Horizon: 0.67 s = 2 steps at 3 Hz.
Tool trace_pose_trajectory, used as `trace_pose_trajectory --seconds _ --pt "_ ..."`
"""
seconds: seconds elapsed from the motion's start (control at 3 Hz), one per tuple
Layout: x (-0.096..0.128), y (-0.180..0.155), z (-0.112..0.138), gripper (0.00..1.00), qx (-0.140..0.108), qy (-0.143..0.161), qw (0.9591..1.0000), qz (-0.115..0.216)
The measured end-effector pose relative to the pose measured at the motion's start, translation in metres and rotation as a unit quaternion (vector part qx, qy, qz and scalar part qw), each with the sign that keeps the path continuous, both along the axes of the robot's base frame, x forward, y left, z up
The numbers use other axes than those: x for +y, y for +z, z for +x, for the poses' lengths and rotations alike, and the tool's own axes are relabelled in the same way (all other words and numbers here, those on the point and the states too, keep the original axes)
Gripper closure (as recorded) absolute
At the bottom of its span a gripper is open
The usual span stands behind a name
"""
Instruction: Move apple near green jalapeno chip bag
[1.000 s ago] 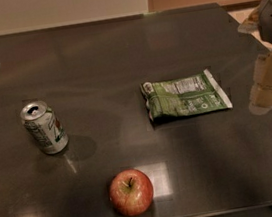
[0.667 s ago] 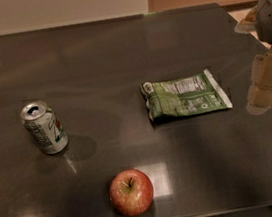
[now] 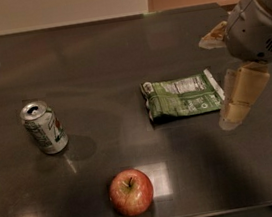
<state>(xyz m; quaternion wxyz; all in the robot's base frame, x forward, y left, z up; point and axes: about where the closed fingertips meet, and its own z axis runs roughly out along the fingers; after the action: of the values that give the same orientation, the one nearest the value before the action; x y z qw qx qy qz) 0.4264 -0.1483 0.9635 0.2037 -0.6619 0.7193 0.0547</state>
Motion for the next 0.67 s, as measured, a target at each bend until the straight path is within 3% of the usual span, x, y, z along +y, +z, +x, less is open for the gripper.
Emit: trace_pose_trajectory --seconds 0.33,0.67 --pt "0.043 -0.01 -0.019 0.0 0.011 0.064 0.997 0.042" --pt "0.082 -0.027 -0.044 0.0 0.028 0.126 0.9893 0.067"
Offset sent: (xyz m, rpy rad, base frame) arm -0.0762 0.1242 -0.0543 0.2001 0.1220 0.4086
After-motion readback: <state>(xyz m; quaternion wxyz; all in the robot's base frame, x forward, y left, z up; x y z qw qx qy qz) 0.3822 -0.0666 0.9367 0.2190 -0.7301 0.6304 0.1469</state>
